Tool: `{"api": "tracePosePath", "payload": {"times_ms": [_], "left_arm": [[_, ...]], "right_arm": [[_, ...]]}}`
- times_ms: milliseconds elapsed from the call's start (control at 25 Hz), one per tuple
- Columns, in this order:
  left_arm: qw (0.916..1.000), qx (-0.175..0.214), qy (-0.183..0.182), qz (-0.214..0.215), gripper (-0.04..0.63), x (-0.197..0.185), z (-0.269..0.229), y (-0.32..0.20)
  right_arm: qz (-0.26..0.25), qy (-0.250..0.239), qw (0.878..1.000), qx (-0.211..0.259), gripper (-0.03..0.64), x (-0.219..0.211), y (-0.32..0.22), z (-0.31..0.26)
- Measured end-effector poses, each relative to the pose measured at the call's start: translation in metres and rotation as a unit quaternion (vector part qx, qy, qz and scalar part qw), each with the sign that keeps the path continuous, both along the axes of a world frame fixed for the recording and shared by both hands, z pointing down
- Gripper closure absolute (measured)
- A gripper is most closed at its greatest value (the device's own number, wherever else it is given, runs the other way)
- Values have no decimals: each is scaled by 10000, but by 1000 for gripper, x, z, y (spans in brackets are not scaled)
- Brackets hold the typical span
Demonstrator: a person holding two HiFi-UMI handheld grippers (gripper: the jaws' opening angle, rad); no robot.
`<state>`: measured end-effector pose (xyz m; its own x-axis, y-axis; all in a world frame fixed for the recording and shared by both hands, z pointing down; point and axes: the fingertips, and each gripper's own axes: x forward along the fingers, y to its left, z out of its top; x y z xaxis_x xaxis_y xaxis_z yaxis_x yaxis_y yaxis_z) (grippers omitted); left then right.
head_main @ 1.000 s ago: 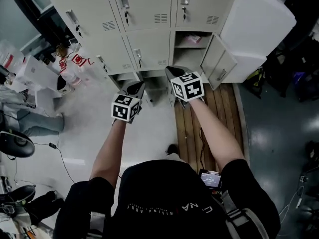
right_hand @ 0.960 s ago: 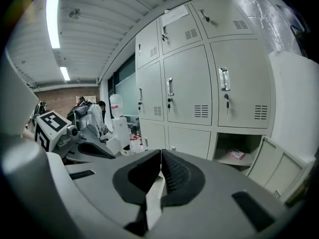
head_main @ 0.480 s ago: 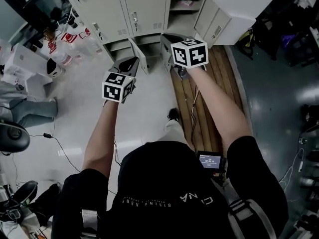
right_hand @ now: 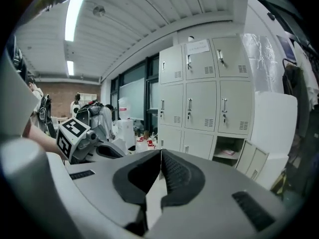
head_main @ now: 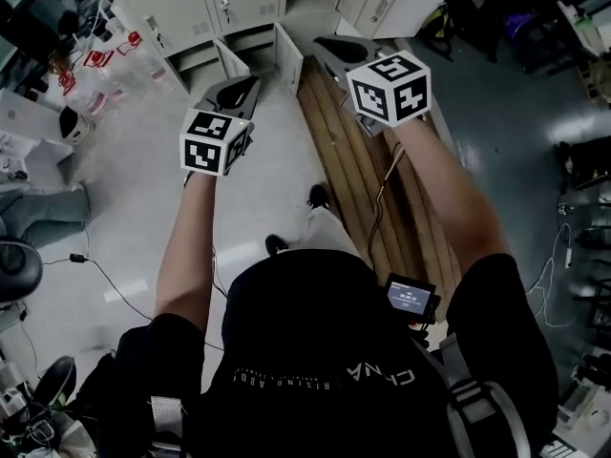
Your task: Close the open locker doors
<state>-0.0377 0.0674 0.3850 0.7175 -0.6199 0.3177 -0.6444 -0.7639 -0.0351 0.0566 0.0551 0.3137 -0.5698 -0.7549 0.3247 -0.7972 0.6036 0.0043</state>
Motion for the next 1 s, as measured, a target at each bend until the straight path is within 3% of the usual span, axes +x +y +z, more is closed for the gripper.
{"api": "tracePosePath", "payload": {"times_ms": [360, 560, 800, 1000], "left_arm": [[9998, 97, -15, -167, 575, 31, -8, 15], [9983, 238, 263, -453, 575, 54, -27, 4], [9956, 202, 706, -587, 575, 74, -49, 3], [9940, 211, 769, -743, 575, 73, -56, 0]], "right_arm": [[270, 80, 9991, 316, 584, 38, 23, 1], [541, 249, 9966, 578, 584, 64, 12, -4], [439, 476, 9948, 780, 584, 72, -1, -8], [378, 448, 9951, 802, 584, 70, -8, -8]]}}
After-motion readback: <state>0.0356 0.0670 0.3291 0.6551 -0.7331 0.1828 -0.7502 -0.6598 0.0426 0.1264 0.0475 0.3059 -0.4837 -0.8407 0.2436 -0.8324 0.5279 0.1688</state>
